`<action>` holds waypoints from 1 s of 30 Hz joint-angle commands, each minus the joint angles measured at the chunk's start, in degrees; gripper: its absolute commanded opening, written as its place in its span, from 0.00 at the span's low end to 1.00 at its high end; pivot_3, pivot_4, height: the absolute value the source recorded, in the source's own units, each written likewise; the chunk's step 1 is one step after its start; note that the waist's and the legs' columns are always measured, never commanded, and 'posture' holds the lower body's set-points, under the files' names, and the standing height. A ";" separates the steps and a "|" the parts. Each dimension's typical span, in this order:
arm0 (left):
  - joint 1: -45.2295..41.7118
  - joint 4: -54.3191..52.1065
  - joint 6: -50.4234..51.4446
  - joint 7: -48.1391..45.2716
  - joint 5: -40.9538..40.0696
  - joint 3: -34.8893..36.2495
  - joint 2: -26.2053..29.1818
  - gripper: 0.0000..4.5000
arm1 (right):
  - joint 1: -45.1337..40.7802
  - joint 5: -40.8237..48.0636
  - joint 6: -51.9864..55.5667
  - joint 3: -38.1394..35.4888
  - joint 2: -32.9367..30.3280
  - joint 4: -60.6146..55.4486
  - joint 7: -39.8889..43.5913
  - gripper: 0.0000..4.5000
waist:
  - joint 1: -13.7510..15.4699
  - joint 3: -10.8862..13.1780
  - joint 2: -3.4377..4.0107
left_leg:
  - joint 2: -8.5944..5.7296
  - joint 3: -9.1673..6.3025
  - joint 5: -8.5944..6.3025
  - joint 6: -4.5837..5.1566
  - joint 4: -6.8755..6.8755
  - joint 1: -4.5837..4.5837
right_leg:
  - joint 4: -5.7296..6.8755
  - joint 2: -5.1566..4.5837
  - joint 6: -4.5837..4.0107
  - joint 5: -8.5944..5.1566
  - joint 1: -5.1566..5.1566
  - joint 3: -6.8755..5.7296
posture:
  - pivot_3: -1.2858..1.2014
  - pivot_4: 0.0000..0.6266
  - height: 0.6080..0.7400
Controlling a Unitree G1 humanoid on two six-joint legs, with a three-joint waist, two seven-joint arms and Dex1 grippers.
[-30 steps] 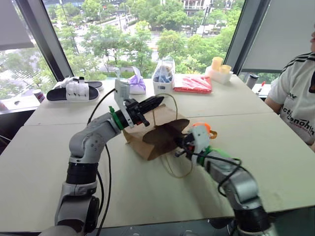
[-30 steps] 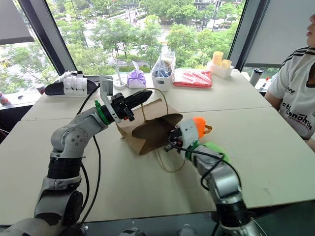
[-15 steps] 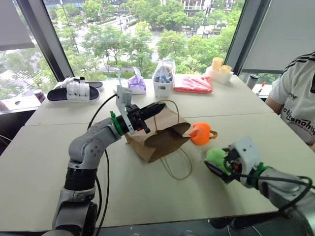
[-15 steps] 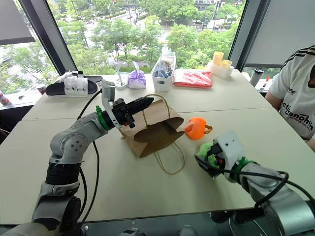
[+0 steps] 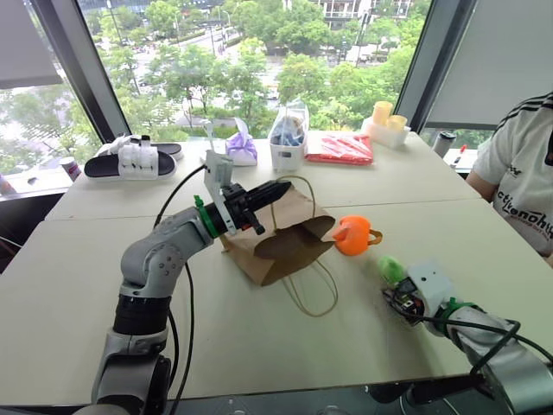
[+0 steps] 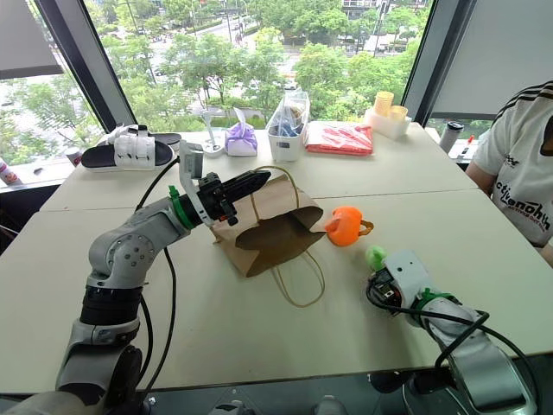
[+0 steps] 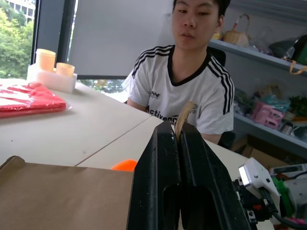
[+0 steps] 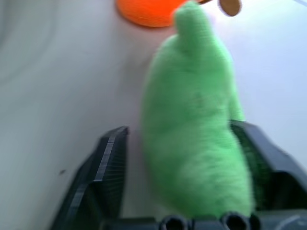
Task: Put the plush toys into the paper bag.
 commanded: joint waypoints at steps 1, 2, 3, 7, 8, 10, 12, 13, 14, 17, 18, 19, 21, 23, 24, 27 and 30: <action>-0.80 -2.42 -1.35 0.42 -0.53 1.00 0.01 0.00 | -0.62 -0.81 -0.87 -0.81 -0.02 -0.12 0.35 0.24 | 0.00 0.00 0.00 | 0.00 0.00 0.00 0.00 0.00 0.00 | 0.00 0.00 0.00 0.00 0.00 0.00 | 0.52 0.24 1.00; -0.83 -2.36 -1.40 0.46 -0.52 1.05 0.04 0.00 | -0.84 -0.79 -0.76 -1.01 -0.13 -0.23 0.54 0.13 | 0.00 0.00 0.00 | 0.00 0.00 0.00 0.00 0.00 0.00 | 0.00 0.00 0.00 0.00 0.00 0.00 | 0.52 0.24 1.00; -0.84 -2.34 -1.47 0.53 -0.49 1.11 0.07 0.00 | -1.08 -0.50 -0.35 -1.41 -0.21 -0.59 0.81 0.04 | 0.00 0.00 0.00 | 0.00 0.00 0.00 0.00 0.00 0.00 | 0.00 0.00 0.00 0.00 0.00 0.00 | 0.52 0.24 1.00; -1.37 -1.89 -1.03 0.97 -1.00 1.63 0.23 0.00 | -2.93 5.46 1.32 -5.42 0.53 -5.66 4.52 0.01 | -0.03 0.01 0.01 | 0.00 0.00 0.00 0.00 0.00 0.00 | 0.00 0.00 0.00 0.00 0.00 0.00 | 0.52 0.24 1.00; -1.58 -1.81 -0.68 0.93 -1.28 1.75 0.37 0.00 | -4.10 8.63 2.43 -6.47 0.45 -8.45 6.46 0.01 | -0.08 0.01 0.01 | 0.00 0.00 0.00 0.00 0.00 0.00 | 0.00 0.00 0.00 0.00 0.00 0.00 | 0.52 0.24 1.00; -1.95 -1.79 0.19 0.59 -2.07 1.96 0.69 0.00 | -7.72 15.36 6.42 -7.75 1.28 -12.89 8.68 0.01 | -0.30 0.01 0.01 | 0.01 -0.01 0.00 0.00 -0.02 0.00 | 0.00 0.01 0.00 0.00 -0.01 0.00 | 0.52 0.24 1.00; -2.16 -1.81 0.88 0.47 -2.74 2.07 0.93 0.00 | -11.00 19.48 9.49 -6.73 2.14 -15.12 9.27 0.01 | -0.18 0.01 0.01 | 0.04 -0.02 0.00 0.00 -0.03 0.02 | 0.01 0.03 0.00 0.00 -0.01 -0.01 | 0.52 0.24 1.00; -2.22 -1.81 1.08 0.37 -2.94 2.00 1.07 0.00 | -12.96 20.75 10.70 -4.74 3.63 -15.44 8.65 0.01 | -0.11 0.01 0.00 | 0.04 -0.05 0.00 0.00 -0.03 0.01 | 0.01 0.03 0.00 0.00 -0.01 -0.02 | 0.52 0.24 1.00; -2.25 -1.81 1.18 0.29 -3.04 1.92 1.16 0.00 | -14.32 21.61 11.67 -3.41 4.69 -15.59 8.04 0.01 | -0.12 0.01 -0.01 | 0.04 -0.06 0.00 0.00 -0.02 0.02 | 0.00 0.03 0.00 0.00 0.00 -0.04 | 0.52 0.24 1.00; -2.72 -1.83 1.51 0.70 -3.75 2.03 0.99 0.00 | -16.46 20.15 11.18 3.33 6.99 -13.89 6.78 0.01 | 0.21 0.01 -0.02 | 0.01 -0.08 0.00 0.00 -0.01 0.00 | -0.01 0.00 0.00 0.00 0.00 -0.03 | 0.52 0.24 1.00; -2.96 -1.86 1.69 0.95 -4.24 2.23 0.83 0.00 | -17.07 19.63 10.75 5.33 8.00 -12.93 6.40 0.01 | 0.19 0.01 -0.02 | 0.00 -0.08 0.00 0.00 -0.01 -0.02 | -0.04 0.00 0.00 0.00 0.00 -0.04 | 0.52 0.24 1.00; -3.10 -1.89 1.82 1.12 -4.57 2.36 0.74 0.00 | -17.46 19.40 10.46 6.49 8.63 -12.29 6.10 0.01 | 0.18 0.01 -0.02 | 0.00 -0.07 0.00 0.00 -0.01 -0.03 | -0.07 -0.01 0.00 0.00 0.00 -0.03 | 0.52 0.24 1.00; -3.43 -1.89 2.15 1.64 -5.22 2.62 0.53 0.00 | -18.96 18.31 9.26 9.08 9.92 -10.10 5.64 0.01 | 0.07 0.01 -0.02 | 0.00 -0.07 0.00 -0.01 -0.02 -0.03 | -0.06 -0.01 0.00 0.00 -0.01 -0.03 | 0.52 0.24 1.00; -3.54 -2.39 2.86 2.04 -6.27 2.69 0.42 0.00 | -22.41 15.98 6.63 13.08 12.07 -5.23 5.45 0.01 | -0.25 0.01 -0.02 | 0.00 -0.07 0.03 -0.05 -0.02 -0.02 | -0.06 0.00 0.00 0.00 -0.02 -0.03 | 0.52 0.24 1.00; -3.56 -2.58 3.13 2.18 -6.61 2.70 0.41 0.00 | -23.48 15.26 5.66 14.20 12.74 -3.65 5.54 0.01 | -0.34 0.01 -0.01 | 0.00 -0.06 0.03 -0.05 -0.02 -0.01 | -0.05 0.00 0.00 0.00 -0.02 -0.02 | 0.52 0.24 1.00; -3.10 -3.86 4.96 2.02 -8.17 2.76 0.89 0.00 | -27.87 11.30 1.57 18.85 14.45 2.83 6.50 0.01 | -0.44 0.01 0.00 | 0.02 -0.05 0.06 -0.11 -0.06 0.01 | 0.01 0.03 0.00 0.00 -0.07 -0.02 | 0.52 0.24 1.00; -1.96 -5.03 6.03 1.82 -8.82 2.70 1.42 0.00 | -31.02 8.67 -1.83 21.56 17.20 9.08 6.63 0.01 | -0.40 0.01 -0.01 | 0.01 -0.05 0.13 -0.23 -0.09 0.00 | 0.00 0.02 0.00 0.00 -0.09 -0.02 | 0.52 0.24 1.00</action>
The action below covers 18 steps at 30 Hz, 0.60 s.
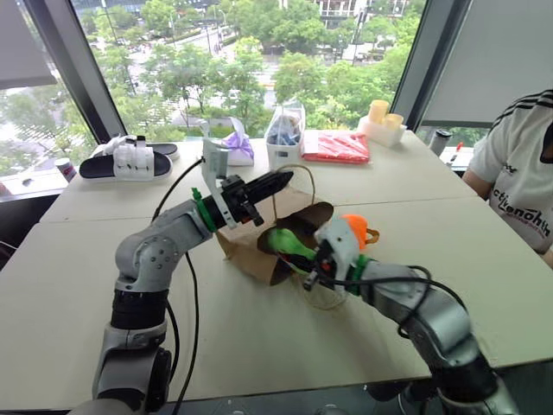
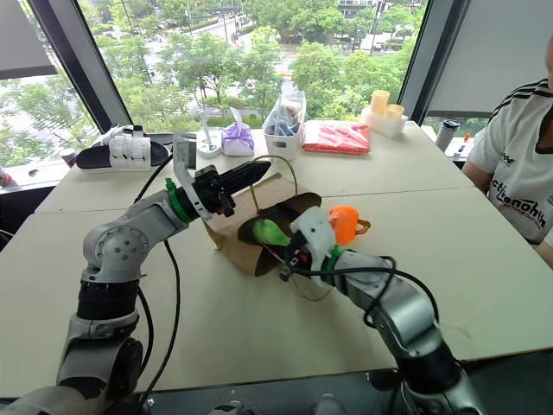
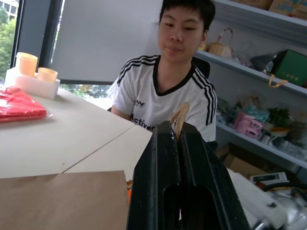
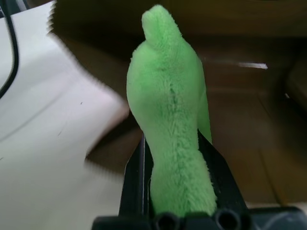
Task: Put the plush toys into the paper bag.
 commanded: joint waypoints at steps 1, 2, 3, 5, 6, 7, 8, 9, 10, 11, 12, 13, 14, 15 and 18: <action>0.35 -3.34 1.01 -0.03 -2.19 0.69 0.67 0.00 | -3.26 -2.91 -5.00 2.37 2.96 5.13 0.66 0.01 | 0.09 0.00 0.00 | 0.00 0.00 0.02 -0.04 0.00 0.00 | -0.01 -0.01 0.00 0.00 -0.01 0.00 | 0.52 0.24 1.00; 0.50 -3.67 1.14 0.31 -2.45 0.76 0.55 0.00 | -4.52 -3.29 -6.54 2.78 4.52 7.89 1.09 0.01 | 0.08 0.00 0.00 | 0.00 0.00 0.03 -0.05 0.00 0.00 | -0.01 0.00 0.00 0.00 -0.01 0.00 | 0.52 0.24 1.00; 0.58 -3.84 1.13 0.69 -2.51 0.81 0.31 0.00 | -5.93 -3.75 -8.21 3.13 6.16 11.07 1.52 0.01 | 0.06 0.00 0.00 | -0.01 0.00 0.03 -0.05 0.00 0.00 | -0.02 0.00 0.00 0.00 -0.01 0.00 | 0.52 0.24 1.00; 0.73 -3.81 0.70 1.51 -2.28 0.95 -0.21 0.00 | -8.25 -4.17 -11.00 3.26 9.02 16.40 2.44 0.01 | 0.03 0.00 0.00 | -0.01 -0.01 0.03 -0.05 0.00 0.00 | -0.01 0.00 0.00 0.00 -0.01 0.00 | 0.52 0.24 1.00; 0.74 -3.75 0.53 1.92 -2.24 1.05 -0.44 0.00 | -9.09 -4.54 -12.06 3.09 10.02 18.35 2.66 0.01 | 0.03 0.00 0.00 | -0.01 -0.01 0.03 -0.06 0.00 0.00 | 0.00 0.00 0.00 0.00 -0.01 0.00 | 0.52 0.24 1.00; 0.73 -3.73 0.44 2.22 -2.21 1.07 -0.62 0.00 | -9.63 -4.75 -12.66 2.87 10.69 19.62 3.03 0.10 | 0.06 0.00 0.00 | -0.01 -0.01 0.04 -0.07 0.00 0.00 | 0.00 0.00 0.00 0.00 -0.01 0.00 | 0.52 0.24 1.00; 0.74 -3.74 0.33 2.40 -2.17 1.10 -0.74 0.00 | -9.98 -4.70 -13.03 2.69 11.24 20.35 3.64 0.19 | 0.07 0.00 0.00 | -0.01 -0.02 0.04 -0.07 0.00 0.00 | 0.01 0.00 0.00 0.00 -0.01 0.00 | 0.52 0.24 1.00; 0.76 -3.77 0.27 2.51 -2.17 1.08 -0.78 0.00 | -10.14 -4.71 -13.29 2.54 11.59 20.76 4.18 0.28 | 0.11 0.00 0.00 | -0.01 -0.02 0.05 -0.09 -0.01 -0.01 | 0.00 0.00 0.00 0.00 -0.01 0.00 | 0.52 0.24 1.00; 0.81 -3.78 0.15 2.71 -2.17 1.11 -0.81 0.00 | -10.44 -4.87 -13.64 2.54 12.00 21.16 4.46 0.38 | 0.10 0.00 0.00 | -0.01 -0.03 0.05 -0.09 0.00 -0.01 | 0.00 0.00 0.00 0.00 -0.01 0.00 | 0.52 0.24 1.00; 0.93 -3.90 0.05 2.94 -2.21 1.12 -0.88 0.00 | -10.56 -5.11 -13.93 2.55 12.30 21.34 4.61 0.50 | 0.08 0.00 0.00 | -0.01 -0.03 0.05 -0.10 -0.01 -0.01 | -0.01 0.00 0.00 0.00 -0.02 0.00 | 0.52 0.24 1.00; 1.01 -3.91 -0.04 3.20 -2.28 1.23 -0.96 0.00 | -10.61 -5.46 -14.08 2.58 12.48 21.38 4.65 0.59 | 0.06 0.00 0.00 | -0.01 -0.03 0.05 -0.10 -0.01 -0.01 | -0.01 0.00 0.00 0.00 -0.02 0.00 | 0.52 0.24 1.00; 1.08 -3.93 -0.13 3.43 -2.32 1.34 -1.04 0.00 | -10.57 -5.82 -14.09 2.71 12.47 21.23 4.70 0.71 | 0.04 0.00 0.00 | -0.01 -0.03 0.05 -0.10 -0.01 -0.01 | -0.01 0.00 0.00 0.00 -0.03 0.00 | 0.52 0.24 1.00; 1.10 -3.85 -0.28 3.55 -2.28 1.43 -1.06 0.00 | -10.41 -6.42 -14.01 3.12 12.04 20.67 4.92 0.82 | 0.02 0.00 0.00 | -0.01 -0.03 0.05 -0.10 -0.02 -0.01 | -0.01 0.00 0.00 0.00 -0.04 0.00 | 0.52 0.24 1.00; 1.11 -3.75 -0.37 3.66 -2.27 1.54 -1.09 0.00 | -10.19 -7.03 -14.03 3.49 11.54 19.94 5.14 0.93 | 0.00 0.00 0.00 | -0.01 -0.03 0.05 -0.10 -0.02 -0.01 | 0.00 0.00 0.00 0.00 -0.04 0.00 | 0.52 0.24 1.00; 1.21 -3.56 -0.50 3.82 -2.39 1.84 -1.07 0.00 | -8.91 -8.64 -13.12 3.74 9.05 15.12 5.72 0.99 | 0.04 0.00 0.01 | -0.01 -0.02 0.05 -0.10 -0.02 -0.01 | 0.00 0.00 0.00 0.00 -0.05 0.00 | 0.52 0.24 1.00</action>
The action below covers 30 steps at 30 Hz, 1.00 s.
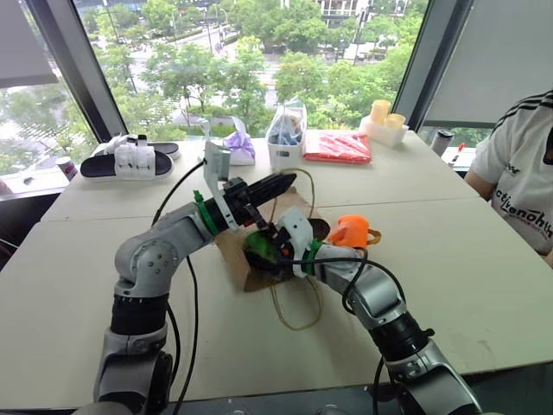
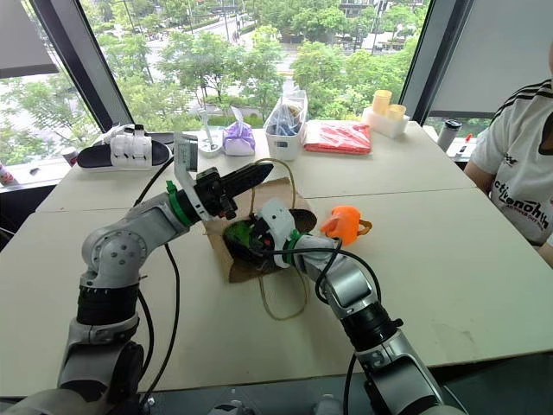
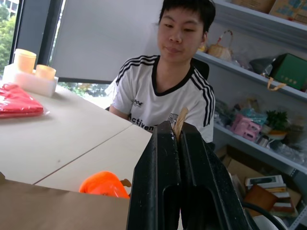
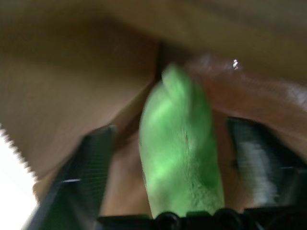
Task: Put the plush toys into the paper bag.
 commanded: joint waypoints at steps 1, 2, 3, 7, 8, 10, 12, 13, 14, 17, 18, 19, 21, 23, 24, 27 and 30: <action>0.13 -1.54 -1.38 0.22 -1.00 1.79 0.22 0.00 | 0.83 -1.14 0.83 -0.59 -2.72 -8.68 0.64 0.99 | 0.10 0.00 0.00 | 0.00 0.00 0.00 0.00 0.00 -0.01 | 0.00 0.00 0.00 0.00 0.00 0.00 | 0.52 0.24 1.00; 0.21 -1.42 -1.41 0.24 -0.98 1.95 0.33 0.00 | 1.57 -0.81 2.58 -1.80 -4.54 -12.47 0.79 0.99 | 0.10 0.00 0.00 | 0.00 -0.01 0.00 0.00 0.00 -0.01 | -0.01 0.00 0.00 0.00 0.00 0.00 | 0.52 0.24 1.00; 0.40 -1.44 -1.42 0.20 -0.98 2.07 0.45 0.00 | 2.22 -0.24 4.38 -3.01 -5.93 -15.76 0.80 0.99 | 0.21 0.00 0.00 | 0.00 0.00 0.00 0.01 0.00 -0.02 | -0.01 0.00 0.00 0.00 0.00 0.00 | 0.52 0.24 1.00; 0.92 -1.45 -1.51 0.13 -0.91 2.46 0.81 0.00 | 4.46 5.36 13.95 -10.88 -10.80 -28.88 0.97 0.99 | 0.32 0.00 0.00 | -0.01 -0.04 -0.03 0.05 0.01 -0.07 | -0.05 -0.01 0.00 0.00 -0.01 0.00 | 0.52 0.24 1.00; 1.06 -1.49 -1.54 0.08 -0.89 2.51 0.89 0.00 | 5.41 8.47 17.36 -15.77 -12.45 -32.59 1.34 0.99 | 0.32 0.00 0.00 | -0.01 -0.04 -0.07 0.12 0.01 -0.06 | -0.05 -0.01 0.00 0.00 -0.01 -0.01 | 0.52 0.24 1.00; 1.26 -1.55 -1.58 0.01 -0.87 2.53 0.97 0.00 | 6.93 12.67 22.40 -23.44 -15.13 -36.74 1.55 0.99 | 0.40 0.00 0.00 | -0.01 -0.05 -0.14 0.24 0.00 -0.07 | -0.06 -0.01 0.00 0.00 0.00 -0.01 | 0.52 0.24 1.00; 1.39 -1.57 -1.62 -0.08 -0.84 2.43 0.98 0.00 | 9.05 13.65 24.18 -28.55 -17.88 -36.47 1.15 0.99 | 0.50 0.00 0.00 | -0.01 -0.03 -0.16 0.29 0.01 -0.07 | -0.09 -0.01 0.00 0.00 0.02 -0.01 | 0.52 0.24 1.00; 1.43 -1.55 -1.60 -0.18 -0.87 2.35 0.97 0.00 | 10.90 11.64 22.55 -29.24 -19.83 -33.80 0.58 0.99 | 0.52 0.00 -0.01 | -0.01 -0.02 -0.18 0.32 0.01 -0.07 | -0.10 -0.02 0.00 0.00 0.05 -0.01 | 0.52 0.24 1.00; 1.42 -1.50 -1.52 -0.26 -0.97 2.31 0.96 0.00 | 12.47 8.96 19.26 -28.50 -21.25 -30.09 0.07 0.99 | 0.53 -0.01 -0.02 | -0.01 -0.02 -0.19 0.34 0.02 -0.05 | -0.10 -0.02 0.00 0.00 0.07 -0.02 | 0.52 0.24 1.00; 1.14 -1.32 -1.35 -0.37 -1.09 2.15 0.97 0.00 | 13.76 5.01 13.00 -26.38 -21.83 -21.18 -1.60 0.99 | 0.30 0.00 -0.02 | -0.01 0.07 -0.20 0.36 0.02 0.00 | -0.10 -0.02 0.00 0.00 0.13 0.00 | 0.52 0.24 1.00; 1.01 -1.23 -1.35 -0.54 -0.98 2.02 1.04 0.00 | 13.67 3.14 9.70 -24.84 -21.89 -17.72 -1.77 0.99 | 0.06 0.01 0.01 | -0.01 0.08 -0.20 0.36 0.02 0.01 | -0.10 -0.02 0.00 0.00 0.12 0.01 | 0.52 0.24 1.00; 0.86 -1.06 -1.39 -0.67 -0.84 1.92 1.09 0.00 | 12.63 1.96 7.24 -24.00 -20.23 -12.09 -2.99 0.99 | -0.10 0.01 0.01 | 0.01 0.15 -0.20 0.36 0.02 0.02 | -0.07 -0.02 0.00 0.00 0.08 0.05 | 0.52 0.24 1.00; 0.62 -0.87 -1.47 -0.85 -0.48 1.73 1.25 0.00 | 10.21 -1.29 0.83 -21.48 -18.03 -2.19 -4.74 0.99 | -0.22 0.02 0.03 | 0.05 0.20 -0.20 0.35 -0.02 0.09 | -0.06 0.00 0.00 0.00 0.08 0.07 | 0.52 0.24 1.00; 0.33 -0.83 -1.29 -0.64 -0.57 1.80 1.29 0.00 | 7.07 -3.33 -3.25 -20.47 -15.81 6.92 -6.57 0.99 | -0.23 0.02 0.04 | 0.04 0.23 -0.14 0.26 -0.03 0.11 | -0.03 0.00 0.00 0.00 0.07 0.09 | 0.52 0.24 1.00; 0.26 -0.89 -1.24 -0.60 -0.58 1.78 1.36 0.00 | 5.94 -4.03 -5.08 -20.10 -15.16 9.76 -6.75 0.99 | -0.12 0.04 0.07 | 0.05 0.23 -0.06 0.12 -0.03 0.11 | -0.03 0.00 0.00 0.00 0.07 0.09 | 0.52 0.24 1.00; 0.26 -1.22 -1.10 -0.32 -0.71 1.93 1.66 0.00 | 1.89 -3.70 -7.67 -20.68 -11.97 18.26 -7.68 0.99 | -0.04 0.05 0.07 | 0.02 0.22 -0.04 0.07 -0.03 0.06 | -0.07 -0.01 0.00 0.00 0.05 0.11 | 0.52 0.24 1.00; 0.30 -1.29 -1.37 0.07 -0.53 1.99 1.76 0.00 | -1.62 -6.58 -9.59 -19.25 -10.81 26.34 -10.15 0.99 | 0.20 0.05 0.07 | 0.01 0.20 -0.02 0.04 -0.01 0.03 | -0.10 -0.03 0.00 0.00 0.05 0.11 | 0.52 0.24 1.00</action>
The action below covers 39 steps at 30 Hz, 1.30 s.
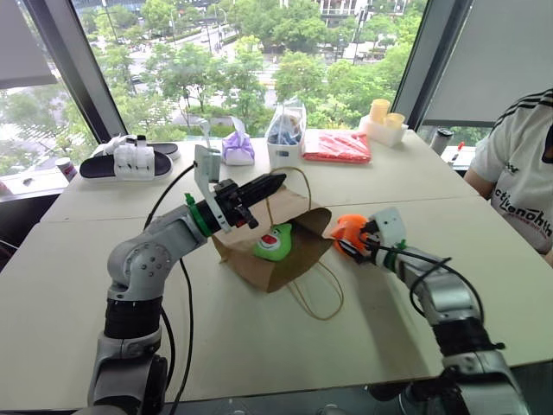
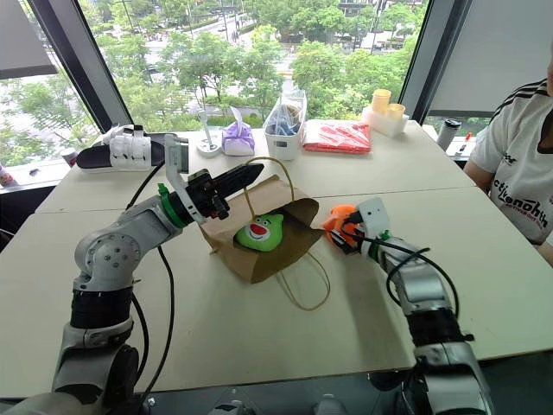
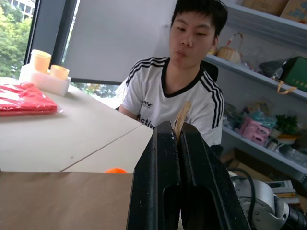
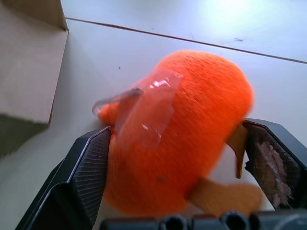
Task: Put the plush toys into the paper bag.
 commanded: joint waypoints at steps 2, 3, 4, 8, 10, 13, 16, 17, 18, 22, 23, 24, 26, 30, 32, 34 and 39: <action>-0.93 -1.60 -0.84 0.33 -0.39 0.61 0.38 0.00 | -4.14 -3.43 -3.33 0.39 0.53 8.02 -3.25 0.99 | 0.10 0.00 0.00 | -0.01 -0.02 0.00 0.00 0.01 -0.01 | -0.01 0.00 0.00 0.00 0.00 -0.01 | 0.52 0.24 1.00; -0.86 -1.70 -0.87 0.42 -0.39 0.63 0.39 0.00 | -4.57 -3.46 -4.12 0.35 0.75 8.83 -3.13 0.99 | 0.10 0.00 0.00 | -0.01 -0.01 0.00 0.00 0.00 -0.01 | -0.01 0.00 0.00 0.00 0.00 0.00 | 0.52 0.24 1.00; -0.77 -1.85 -0.91 0.55 -0.38 0.66 0.40 0.00 | -5.08 -3.28 -4.47 0.06 1.10 9.37 -3.41 0.94 | 0.08 0.00 -0.01 | -0.01 -0.02 0.00 0.00 0.00 -0.01 | -0.01 0.00 0.00 0.00 0.00 -0.01 | 0.52 0.24 1.00; -0.53 -2.16 -1.00 0.94 -0.49 0.78 0.38 0.00 | -5.34 -3.21 -4.65 0.15 0.81 8.50 -2.66 0.60 | 0.05 0.00 0.00 | -0.01 -0.02 0.00 0.00 0.01 -0.01 | 0.00 0.00 0.00 0.00 0.01 -0.01 | 0.52 0.24 1.00; -0.47 -2.10 -1.11 0.96 -0.48 0.75 0.38 0.00 | -4.76 -2.75 -3.62 -0.18 0.54 6.73 -2.38 0.39 | 0.06 0.00 0.00 | -0.01 -0.02 0.00 -0.01 0.02 -0.01 | 0.00 0.00 0.00 0.00 0.01 -0.01 | 0.52 0.24 1.00; -0.54 -2.17 -0.94 1.00 -0.71 0.74 0.44 0.00 | -0.75 -0.79 1.34 -1.81 -0.94 -3.32 -1.68 0.29 | 0.22 0.00 0.00 | -0.01 -0.04 0.00 -0.01 0.01 -0.01 | 0.00 0.00 0.00 0.00 0.01 -0.01 | 0.52 0.24 1.00; -0.51 -2.24 -0.81 0.90 -0.91 0.74 0.49 0.00 | 3.88 1.48 7.44 -3.78 -3.01 -16.21 -0.66 0.29 | 0.17 0.00 0.00 | -0.02 -0.12 0.00 0.00 -0.01 -0.08 | -0.02 0.00 0.00 0.00 -0.03 -0.04 | 0.52 0.24 1.00; -0.47 -2.23 -0.83 0.79 -0.88 0.68 0.52 0.00 | 5.17 1.96 9.34 -4.26 -3.72 -19.95 -0.47 0.29 | 0.15 0.00 0.00 | -0.02 -0.11 0.00 0.00 0.00 -0.11 | -0.04 0.00 0.00 0.00 -0.05 -0.04 | 0.52 0.24 1.00; -0.47 -2.06 -0.86 0.53 -0.87 0.61 0.56 0.00 | 7.25 4.01 13.17 -6.18 -5.02 -27.18 0.03 0.29 | 0.13 0.00 0.00 | -0.02 -0.11 -0.01 0.01 0.01 -0.12 | -0.03 0.00 0.00 0.00 -0.06 -0.04 | 0.52 0.24 1.00; -1.40 -1.05 -0.67 -0.07 -0.93 0.13 0.30 0.00 | 12.87 15.32 31.47 -14.68 -10.38 -53.25 2.66 0.29 | 0.31 0.03 0.09 | -0.02 -0.14 -0.05 0.09 0.00 -0.15 | 0.00 0.00 0.01 0.00 -0.10 -0.05 | 0.52 0.24 1.00; -1.62 -0.81 -0.49 -0.14 -1.06 0.08 0.22 0.00 | 13.31 18.18 35.39 -15.36 -10.53 -56.89 2.90 0.29 | 0.15 0.01 0.05 | -0.01 -0.16 -0.09 0.16 0.00 -0.14 | -0.01 0.00 0.01 0.00 -0.08 -0.06 | 0.52 0.24 1.00; -1.80 -0.50 -0.32 -0.48 -1.18 -0.03 0.22 0.00 | 13.90 21.27 39.06 -15.32 -10.48 -60.75 3.32 0.29 | 0.07 0.00 0.03 | 0.01 -0.15 -0.15 0.27 0.02 -0.10 | -0.01 0.01 0.01 0.00 -0.06 -0.05 | 0.52 0.24 1.00; -2.07 0.09 0.03 -0.98 -1.41 -0.21 0.08 0.00 | 14.54 24.83 44.28 -13.24 -8.45 -66.36 2.06 0.29 | 0.03 -0.01 0.03 | 0.03 -0.13 -0.21 0.36 0.01 0.00 | -0.01 0.04 0.00 0.00 0.04 -0.06 | 0.52 0.24 1.00; -2.46 0.76 0.05 -1.37 -1.10 -0.50 -0.12 0.00 | 14.26 22.01 44.24 -5.11 -0.25 -64.51 -5.23 0.29 | 0.15 0.01 0.06 | 0.05 -0.11 -0.21 0.36 0.03 0.04 | 0.03 0.05 -0.01 -0.01 0.07 -0.05 | 0.52 0.24 1.00; -3.02 0.97 0.12 -1.30 -1.15 -0.48 -0.16 0.00 | 13.73 19.73 41.77 -1.33 2.95 -61.09 -7.82 0.29 | 0.33 0.00 0.04 | 0.02 -0.11 -0.20 0.35 0.05 0.01 | 0.03 0.02 0.00 -0.01 0.05 -0.05 | 0.52 0.24 1.00; -3.25 0.78 0.39 -1.24 -1.44 -0.40 -0.03 0.00 | 12.72 17.79 38.87 1.19 4.78 -57.50 -9.16 0.29 | 0.39 0.00 0.04 | -0.02 -0.14 -0.19 0.34 0.08 -0.02 | 0.03 0.00 0.00 -0.01 0.05 -0.06 | 0.52 0.24 1.00; -2.88 -0.62 1.39 -0.79 -2.23 -0.34 -0.01 0.00 | 9.06 14.09 31.08 5.03 7.68 -46.55 -9.50 0.29 | 0.10 0.00 0.05 | -0.03 -0.14 -0.06 0.11 0.03 -0.03 | 0.02 0.00 0.00 0.00 0.00 -0.06 | 0.52 0.24 1.00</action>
